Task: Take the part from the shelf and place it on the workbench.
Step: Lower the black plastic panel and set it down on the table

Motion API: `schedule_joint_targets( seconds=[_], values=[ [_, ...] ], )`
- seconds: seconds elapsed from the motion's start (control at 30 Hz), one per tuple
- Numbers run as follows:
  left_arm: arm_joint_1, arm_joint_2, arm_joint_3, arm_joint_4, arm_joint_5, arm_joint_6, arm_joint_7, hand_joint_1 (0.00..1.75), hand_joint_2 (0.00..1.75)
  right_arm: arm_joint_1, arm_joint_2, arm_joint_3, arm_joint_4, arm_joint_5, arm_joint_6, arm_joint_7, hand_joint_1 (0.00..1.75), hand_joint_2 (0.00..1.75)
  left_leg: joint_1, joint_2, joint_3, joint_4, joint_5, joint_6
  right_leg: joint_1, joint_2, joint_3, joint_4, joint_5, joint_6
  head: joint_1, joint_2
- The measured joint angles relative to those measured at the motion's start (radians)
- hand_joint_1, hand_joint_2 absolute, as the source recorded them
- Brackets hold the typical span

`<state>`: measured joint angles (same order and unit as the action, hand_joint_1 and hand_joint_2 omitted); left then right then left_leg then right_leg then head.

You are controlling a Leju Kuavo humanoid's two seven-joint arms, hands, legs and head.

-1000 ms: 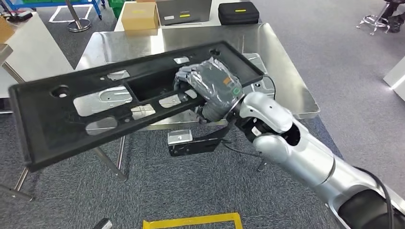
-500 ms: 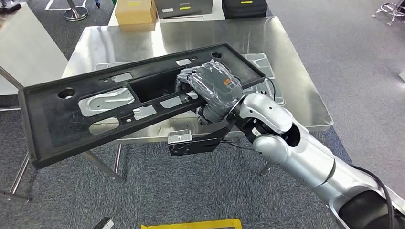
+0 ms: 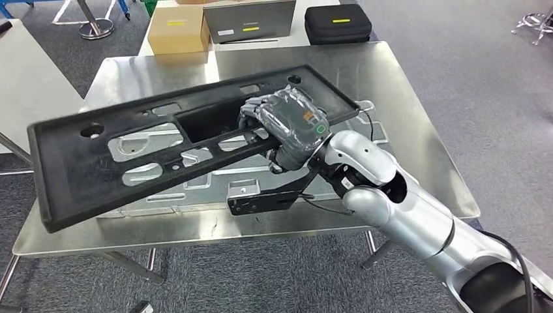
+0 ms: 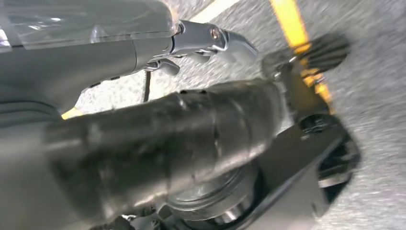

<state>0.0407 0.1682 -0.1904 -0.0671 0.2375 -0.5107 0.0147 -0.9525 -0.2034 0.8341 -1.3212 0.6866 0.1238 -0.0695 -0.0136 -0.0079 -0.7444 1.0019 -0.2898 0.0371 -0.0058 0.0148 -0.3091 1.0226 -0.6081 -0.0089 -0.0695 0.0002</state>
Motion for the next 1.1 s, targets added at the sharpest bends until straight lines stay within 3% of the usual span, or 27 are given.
schedule_joint_targets(
  seconds=[0.03,0.07,0.1,0.17,0.2,0.23,0.27,0.3,0.33,0.37,0.4,0.43,0.53,0.73,0.97,1.1],
  values=[
    [-0.003,0.001,0.000,0.000,0.000,0.000,0.000,0.00,0.00,-0.005,0.001,-0.002,0.000,-0.001,0.005,0.003,1.75,1.75,0.001,0.000,0.018,-0.002,-0.016,0.006,-0.001,-0.001,-0.045,0.080,0.024,0.004,0.000,0.000],
    [-0.006,0.002,0.000,0.000,0.000,0.001,0.000,0.00,0.00,-0.007,0.001,-0.002,0.001,-0.002,0.013,0.008,1.75,1.75,0.003,0.000,0.040,-0.004,-0.032,0.011,-0.002,-0.003,-0.101,0.161,0.027,0.008,0.000,0.000],
    [-0.008,0.003,0.001,0.001,0.000,0.001,0.000,0.00,0.00,-0.003,0.001,0.000,0.006,-0.003,0.021,0.012,1.75,1.75,0.004,0.000,0.061,-0.006,-0.048,0.014,-0.002,-0.005,-0.159,0.225,0.007,0.010,0.001,0.000],
    [-0.010,0.004,0.001,0.002,-0.001,0.003,0.000,0.00,0.00,0.007,0.001,0.006,0.027,-0.001,0.029,0.017,1.75,1.75,0.005,-0.004,0.103,-0.007,-0.082,0.015,-0.002,-0.007,-0.255,0.275,-0.091,0.013,0.001,0.000],
    [-0.010,0.004,0.001,0.003,0.000,0.002,-0.001,0.00,0.00,0.011,0.001,0.008,0.040,0.002,0.028,0.017,1.75,1.75,0.005,-0.008,0.124,-0.007,-0.098,0.014,-0.001,-0.007,-0.292,0.267,-0.139,0.013,0.001,0.000],
    [-0.010,0.004,0.001,0.004,0.001,0.002,-0.001,0.00,0.00,0.012,0.001,0.010,0.055,0.005,0.026,0.015,1.75,1.75,0.005,-0.012,0.145,-0.007,-0.115,0.013,0.000,-0.008,-0.321,0.242,-0.163,0.013,0.001,0.000],
    [-0.010,0.004,0.001,0.004,0.002,0.003,-0.002,0.00,0.00,0.013,0.001,0.012,0.070,0.007,0.024,0.014,1.75,1.75,0.005,-0.015,0.165,-0.007,-0.131,0.012,0.002,-0.008,-0.344,0.201,-0.144,0.010,0.001,0.000],
    [-0.009,0.003,0.001,0.006,0.003,0.004,-0.003,0.00,0.00,0.014,0.001,0.015,0.084,0.010,0.023,0.013,1.75,1.75,0.005,-0.017,0.180,-0.007,-0.147,0.010,0.006,-0.008,-0.360,0.144,-0.067,0.004,0.001,0.000],
    [-0.010,0.003,0.001,0.007,0.003,0.005,-0.004,0.00,0.00,0.017,0.001,0.019,0.100,0.012,0.022,0.013,1.75,1.75,0.005,-0.020,0.193,-0.004,-0.161,0.008,0.011,-0.007,-0.373,0.087,0.036,-0.002,0.001,0.000],
    [-0.010,0.003,0.001,0.009,0.003,0.006,-0.004,0.00,0.00,0.019,0.003,0.024,0.116,0.015,0.022,0.012,1.75,1.75,0.004,-0.023,0.200,-0.002,-0.175,0.004,0.015,-0.005,-0.379,0.044,0.134,-0.010,0.001,0.000],
    [-0.011,0.002,0.002,0.010,0.004,0.008,-0.004,0.00,0.00,0.022,0.007,0.030,0.132,0.017,0.023,0.013,1.75,1.75,0.005,-0.026,0.204,-0.001,-0.185,-0.002,0.020,-0.003,-0.382,0.018,0.206,-0.017,0.001,0.000],
    [-0.012,0.003,0.002,0.011,0.004,0.008,-0.003,0.00,0.00,0.022,0.012,0.033,0.145,0.020,0.023,0.013,1.75,1.75,0.004,-0.028,0.207,0.002,-0.191,-0.007,0.021,-0.001,-0.379,0.007,0.232,-0.023,0.000,0.000],
    [-0.013,0.004,0.002,0.011,0.007,0.011,0.000,0.00,0.00,0.018,0.027,0.039,0.186,0.026,0.021,0.009,1.75,1.75,0.005,-0.029,0.216,-0.002,-0.194,-0.011,0.021,0.001,-0.362,-0.005,0.238,-0.028,0.000,0.000],
    [-0.016,0.007,0.002,0.010,0.014,0.016,0.015,0.00,0.00,0.029,0.068,0.062,0.282,0.034,0.021,-0.006,1.75,1.75,0.004,-0.024,0.227,-0.007,-0.195,-0.010,0.020,0.011,-0.353,-0.009,0.218,-0.036,-0.001,0.000],
    [-0.018,0.008,0.002,0.008,0.016,0.017,0.026,0.00,0.00,0.055,0.123,0.109,0.380,0.049,0.039,-0.012,1.75,1.75,0.006,-0.015,0.247,-0.036,-0.224,-0.017,0.024,0.016,-0.355,-0.005,0.213,-0.040,0.000,0.000],
    [-0.015,0.008,0.003,0.003,0.021,0.011,0.035,0.00,0.00,0.063,0.154,0.142,0.442,0.042,0.051,-0.031,1.75,1.75,0.007,-0.015,0.252,-0.038,-0.225,-0.021,0.024,0.016,-0.351,-0.004,0.213,-0.040,0.000,0.000]
  ],
)
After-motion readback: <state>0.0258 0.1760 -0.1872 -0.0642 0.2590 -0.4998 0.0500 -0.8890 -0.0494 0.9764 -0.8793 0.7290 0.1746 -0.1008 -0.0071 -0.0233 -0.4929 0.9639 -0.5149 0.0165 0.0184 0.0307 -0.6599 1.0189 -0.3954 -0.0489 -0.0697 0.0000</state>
